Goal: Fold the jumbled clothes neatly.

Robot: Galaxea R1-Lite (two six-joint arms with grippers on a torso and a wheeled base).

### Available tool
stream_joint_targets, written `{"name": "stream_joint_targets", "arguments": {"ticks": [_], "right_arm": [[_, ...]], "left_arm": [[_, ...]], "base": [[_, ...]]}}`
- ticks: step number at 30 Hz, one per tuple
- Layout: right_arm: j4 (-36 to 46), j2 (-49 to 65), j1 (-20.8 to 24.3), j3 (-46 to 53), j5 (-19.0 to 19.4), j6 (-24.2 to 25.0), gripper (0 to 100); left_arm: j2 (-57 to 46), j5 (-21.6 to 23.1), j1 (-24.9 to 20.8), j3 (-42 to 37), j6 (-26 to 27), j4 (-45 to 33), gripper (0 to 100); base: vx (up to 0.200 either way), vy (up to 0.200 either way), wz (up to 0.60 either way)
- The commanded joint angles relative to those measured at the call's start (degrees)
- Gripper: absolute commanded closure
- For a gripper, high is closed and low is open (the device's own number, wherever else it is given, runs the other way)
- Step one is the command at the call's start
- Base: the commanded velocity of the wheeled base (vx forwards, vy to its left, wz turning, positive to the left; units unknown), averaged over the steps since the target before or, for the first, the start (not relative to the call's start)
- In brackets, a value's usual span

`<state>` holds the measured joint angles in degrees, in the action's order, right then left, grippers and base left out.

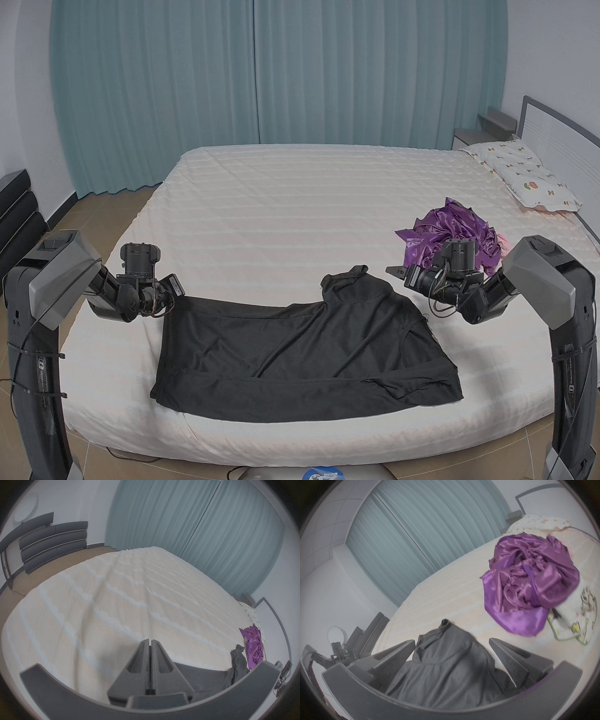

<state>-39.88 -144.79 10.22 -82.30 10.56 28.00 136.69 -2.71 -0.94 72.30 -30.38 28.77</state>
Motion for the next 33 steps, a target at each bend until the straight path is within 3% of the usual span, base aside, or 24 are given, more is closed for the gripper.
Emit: {"name": "stream_joint_targets", "arguments": {"ticks": [1,5,20,21,33], "right_arm": [[8.85,-9.37,1.39,-14.73,-1.24,-2.07,0],[11.84,-13.5,1.65,-20.88,-1.24,-4.97,0],[11.75,-17.81,1.56,-26.07,-1.15,-4.71,0],[11.31,-17.81,1.65,-26.07,-1.24,-4.62,100],[10.17,-15.79,1.47,-25.37,-2.91,-1.9,100]], "left_arm": [[-4.24,-1.34,-0.38,-4.19,-0.03,0.32,100],[-4.33,-1.34,-0.38,-5.42,-0.12,0.41,100],[-3.71,-1.34,-0.38,-5.42,-0.12,0.41,100],[-3.71,-1.34,-0.38,-5.24,-0.12,0.41,100],[-3.8,-1.69,-0.12,-3.84,-0.03,0.06,100]], "base": [[0.0,0.0,0.0],[0.0,0.0,0.0],[0.0,0.0,0.0],[0.0,0.0,0.0],[0.0,0.0,0.0]]}}
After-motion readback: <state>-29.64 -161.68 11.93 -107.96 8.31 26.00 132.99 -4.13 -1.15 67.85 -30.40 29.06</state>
